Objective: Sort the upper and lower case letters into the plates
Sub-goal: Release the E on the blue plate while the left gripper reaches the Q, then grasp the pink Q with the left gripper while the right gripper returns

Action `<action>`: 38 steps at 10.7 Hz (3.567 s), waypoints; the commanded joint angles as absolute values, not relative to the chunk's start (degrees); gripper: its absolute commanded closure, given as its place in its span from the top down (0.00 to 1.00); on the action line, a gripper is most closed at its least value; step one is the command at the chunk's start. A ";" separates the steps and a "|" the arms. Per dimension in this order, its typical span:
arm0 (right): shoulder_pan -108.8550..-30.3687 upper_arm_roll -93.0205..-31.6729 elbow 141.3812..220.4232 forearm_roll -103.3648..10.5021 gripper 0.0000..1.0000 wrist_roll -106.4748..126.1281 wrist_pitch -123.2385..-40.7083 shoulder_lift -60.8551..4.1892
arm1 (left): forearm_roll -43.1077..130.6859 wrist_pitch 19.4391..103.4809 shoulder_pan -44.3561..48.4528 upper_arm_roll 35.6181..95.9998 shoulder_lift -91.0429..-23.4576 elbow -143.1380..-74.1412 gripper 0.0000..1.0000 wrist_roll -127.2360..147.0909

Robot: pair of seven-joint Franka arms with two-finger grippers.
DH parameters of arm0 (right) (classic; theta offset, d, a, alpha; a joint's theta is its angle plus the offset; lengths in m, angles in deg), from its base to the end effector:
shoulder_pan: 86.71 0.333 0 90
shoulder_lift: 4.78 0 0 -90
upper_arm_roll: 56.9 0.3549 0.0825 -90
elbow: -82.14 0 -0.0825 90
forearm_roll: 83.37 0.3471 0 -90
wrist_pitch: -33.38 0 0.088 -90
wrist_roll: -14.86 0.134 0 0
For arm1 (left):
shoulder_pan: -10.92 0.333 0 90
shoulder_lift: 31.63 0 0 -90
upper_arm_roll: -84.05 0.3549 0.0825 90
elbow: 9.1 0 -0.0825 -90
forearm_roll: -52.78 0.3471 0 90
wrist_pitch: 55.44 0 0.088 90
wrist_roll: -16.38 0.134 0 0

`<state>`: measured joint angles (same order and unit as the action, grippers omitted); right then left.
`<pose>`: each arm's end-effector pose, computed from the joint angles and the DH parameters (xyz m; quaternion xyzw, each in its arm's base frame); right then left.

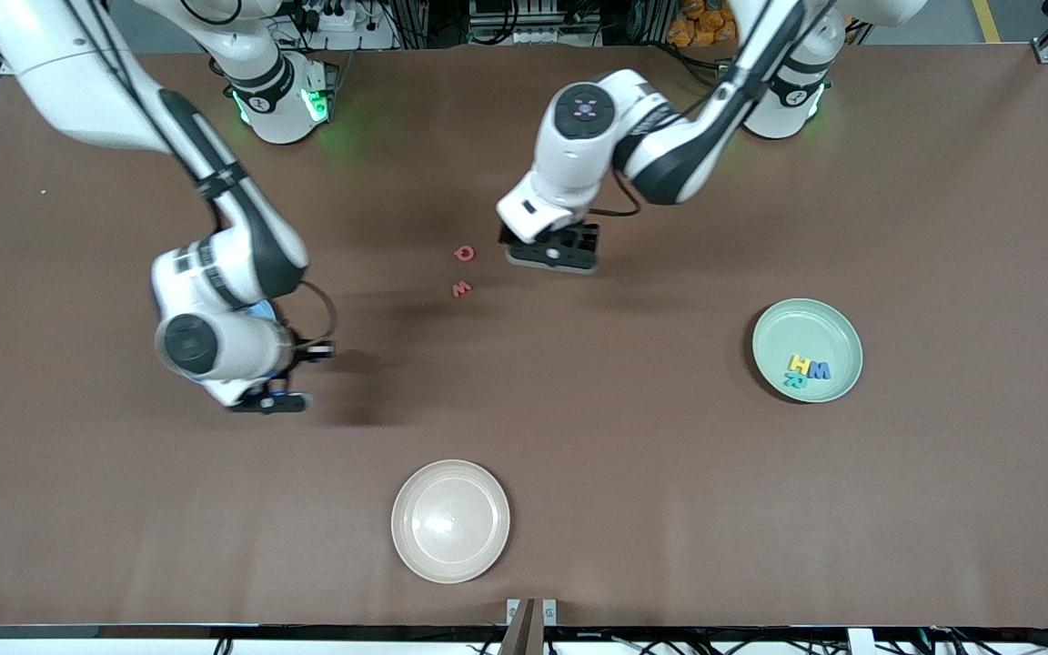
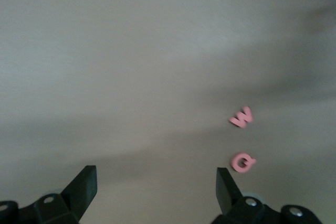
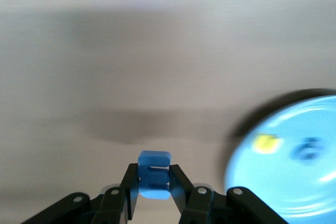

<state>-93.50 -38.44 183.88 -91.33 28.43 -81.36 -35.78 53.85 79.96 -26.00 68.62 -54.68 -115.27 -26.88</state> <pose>0.6013 0.0942 0.2785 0.9897 0.0117 -0.1428 0.0055 0.4021 -0.4948 0.3561 0.9945 -0.0719 0.0081 0.0752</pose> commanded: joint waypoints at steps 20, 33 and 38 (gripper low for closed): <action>-87.87 -51.89 184.46 -80.22 1.00 15.34 -76.83 -30.53 | 70.89 89.23 -43.04 73.76 -80.14 -98.22 0.71 -21.68; -81.09 -39.33 185.58 -77.83 1.00 41.34 -91.32 -31.06 | 66.16 73.62 -38.14 73.15 -66.38 -99.36 0.00 -28.53; -78.98 -36.25 187.35 -77.39 1.00 62.45 -95.27 -34.04 | 64.56 58.85 -21.01 70.51 -54.23 -104.02 0.00 -23.99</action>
<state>-79.22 -37.74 187.06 -78.01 56.00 -92.86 -32.62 65.98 61.50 -25.85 71.91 -58.19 -100.38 -26.80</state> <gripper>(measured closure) 0.000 0.661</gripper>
